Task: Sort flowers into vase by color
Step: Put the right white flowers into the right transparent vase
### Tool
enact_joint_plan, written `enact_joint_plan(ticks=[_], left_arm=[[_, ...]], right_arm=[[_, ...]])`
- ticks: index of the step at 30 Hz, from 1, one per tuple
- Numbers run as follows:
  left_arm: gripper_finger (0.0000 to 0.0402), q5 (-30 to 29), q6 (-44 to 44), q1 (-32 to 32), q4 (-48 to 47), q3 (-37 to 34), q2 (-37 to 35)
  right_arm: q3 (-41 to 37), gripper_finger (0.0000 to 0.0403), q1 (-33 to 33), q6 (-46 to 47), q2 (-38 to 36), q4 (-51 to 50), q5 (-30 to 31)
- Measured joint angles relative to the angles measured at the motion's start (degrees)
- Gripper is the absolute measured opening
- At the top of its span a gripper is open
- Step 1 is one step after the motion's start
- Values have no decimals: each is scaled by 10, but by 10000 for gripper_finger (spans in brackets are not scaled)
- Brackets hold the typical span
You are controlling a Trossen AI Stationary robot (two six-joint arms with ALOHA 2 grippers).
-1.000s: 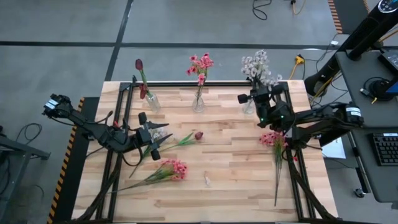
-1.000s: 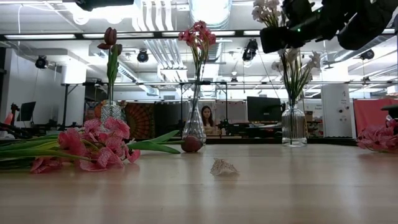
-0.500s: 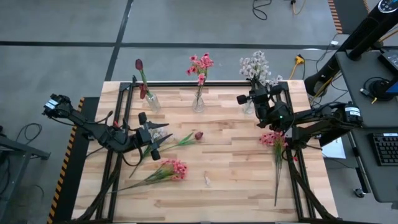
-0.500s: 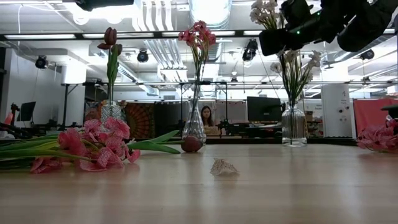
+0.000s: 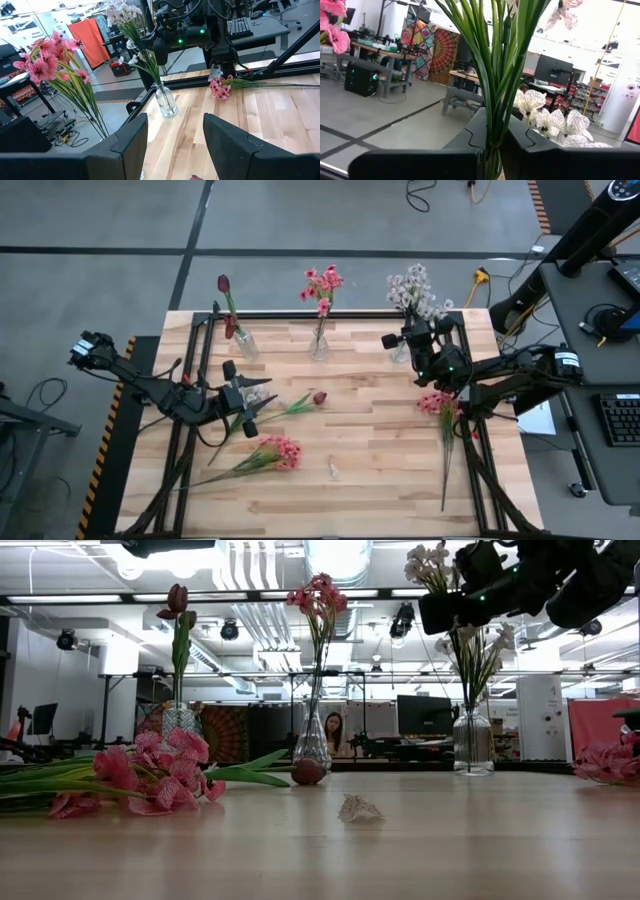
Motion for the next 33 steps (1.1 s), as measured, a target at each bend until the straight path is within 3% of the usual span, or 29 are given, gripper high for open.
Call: enact_joint_plan(ticks=[33], left_arm=[[175,1,0,0,0,0,0]], right_arm=[[-19,21,0,26,0,0,0]])
